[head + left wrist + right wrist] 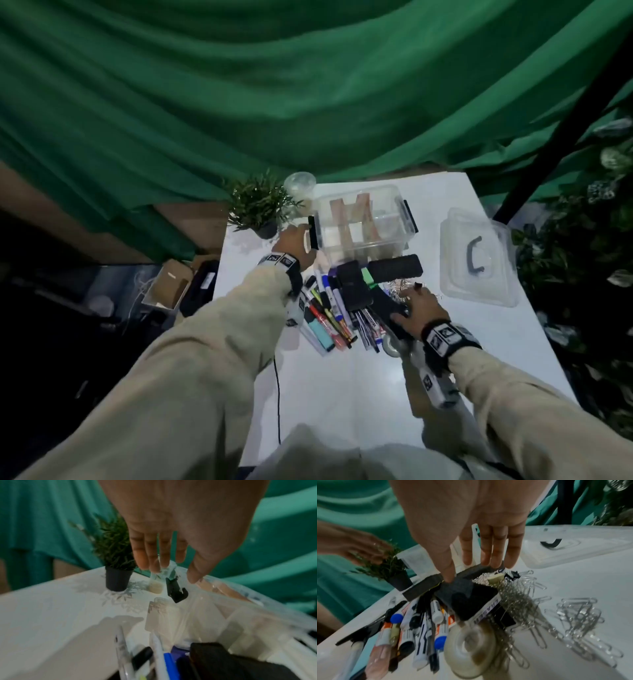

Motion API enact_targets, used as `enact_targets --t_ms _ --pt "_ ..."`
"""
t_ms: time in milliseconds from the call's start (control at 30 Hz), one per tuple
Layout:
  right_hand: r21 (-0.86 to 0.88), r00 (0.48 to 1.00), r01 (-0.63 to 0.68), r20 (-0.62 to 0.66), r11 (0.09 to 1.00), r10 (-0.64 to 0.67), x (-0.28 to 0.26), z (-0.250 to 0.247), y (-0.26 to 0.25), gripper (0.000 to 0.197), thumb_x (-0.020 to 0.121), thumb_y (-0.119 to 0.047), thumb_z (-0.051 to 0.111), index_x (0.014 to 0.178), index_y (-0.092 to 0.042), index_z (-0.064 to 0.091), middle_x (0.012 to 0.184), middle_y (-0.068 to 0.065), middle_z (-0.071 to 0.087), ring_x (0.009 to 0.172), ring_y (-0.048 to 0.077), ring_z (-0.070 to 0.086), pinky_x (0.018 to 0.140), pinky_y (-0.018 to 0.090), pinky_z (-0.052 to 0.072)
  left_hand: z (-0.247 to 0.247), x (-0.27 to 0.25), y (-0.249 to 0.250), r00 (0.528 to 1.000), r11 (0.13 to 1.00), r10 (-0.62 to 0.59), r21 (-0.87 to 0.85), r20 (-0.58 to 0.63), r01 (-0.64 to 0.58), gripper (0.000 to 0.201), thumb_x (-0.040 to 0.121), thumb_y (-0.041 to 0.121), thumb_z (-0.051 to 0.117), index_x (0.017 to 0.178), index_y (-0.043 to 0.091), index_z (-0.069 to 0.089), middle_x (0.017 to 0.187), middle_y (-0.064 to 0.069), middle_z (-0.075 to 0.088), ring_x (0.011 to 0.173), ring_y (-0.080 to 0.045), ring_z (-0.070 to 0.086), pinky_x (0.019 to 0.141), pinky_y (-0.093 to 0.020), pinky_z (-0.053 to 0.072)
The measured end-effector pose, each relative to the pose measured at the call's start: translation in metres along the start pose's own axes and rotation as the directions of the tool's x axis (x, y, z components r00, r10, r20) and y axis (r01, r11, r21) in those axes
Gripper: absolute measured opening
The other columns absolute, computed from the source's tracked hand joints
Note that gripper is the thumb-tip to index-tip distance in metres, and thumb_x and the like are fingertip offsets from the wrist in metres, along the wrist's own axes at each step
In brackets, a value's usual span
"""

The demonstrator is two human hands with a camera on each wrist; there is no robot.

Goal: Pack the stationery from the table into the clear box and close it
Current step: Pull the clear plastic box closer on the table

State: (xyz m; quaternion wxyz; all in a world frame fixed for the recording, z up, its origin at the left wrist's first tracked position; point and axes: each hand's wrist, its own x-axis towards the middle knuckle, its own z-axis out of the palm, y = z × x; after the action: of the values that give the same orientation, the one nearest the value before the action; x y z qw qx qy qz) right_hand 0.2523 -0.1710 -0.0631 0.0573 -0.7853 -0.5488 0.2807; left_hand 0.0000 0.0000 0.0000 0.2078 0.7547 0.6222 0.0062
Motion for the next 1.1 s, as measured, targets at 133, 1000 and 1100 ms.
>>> enact_targets --t_ms 133,1000,1100 --pt "-0.013 0.996 -0.046 0.071 0.999 0.047 0.001 0.015 -0.009 0.075 0.073 -0.052 0.074 0.135 -0.027 0.041 0.132 0.006 0.044 0.124 0.029 0.046 0.099 0.04 0.045 -0.005 0.018 0.01 0.964 0.908 0.261 0.324 0.056 -0.265 0.083 0.082 0.04 0.065 0.151 0.023 0.022 0.156 -0.012 0.02 0.139 -0.033 0.028 0.109 -0.046 0.035" --pt "-0.069 0.994 -0.036 0.103 0.997 0.043 0.004 0.023 -0.003 0.077 0.068 -0.03 0.076 0.135 -0.029 0.039 0.126 0.005 0.049 0.115 0.03 0.053 0.094 0.041 0.048 -0.002 -0.093 -0.047 0.717 0.839 0.532 0.393 -0.45 -0.375 0.013 0.082 0.024 0.055 0.08 0.011 0.055 0.08 -0.005 0.053 0.081 -0.028 0.05 0.103 -0.047 0.034" --pt "-0.058 0.995 -0.023 0.093 0.998 0.028 0.001 0.022 -0.004 0.078 0.065 -0.031 0.078 0.133 -0.028 0.041 0.122 0.006 0.051 0.112 0.031 0.054 0.092 0.04 0.049 0.016 -0.133 -0.068 0.758 0.898 0.423 0.344 -0.497 -0.275 0.016 0.082 0.026 0.051 0.077 0.012 0.055 0.077 -0.004 0.052 0.078 -0.028 0.053 0.104 -0.046 0.032"
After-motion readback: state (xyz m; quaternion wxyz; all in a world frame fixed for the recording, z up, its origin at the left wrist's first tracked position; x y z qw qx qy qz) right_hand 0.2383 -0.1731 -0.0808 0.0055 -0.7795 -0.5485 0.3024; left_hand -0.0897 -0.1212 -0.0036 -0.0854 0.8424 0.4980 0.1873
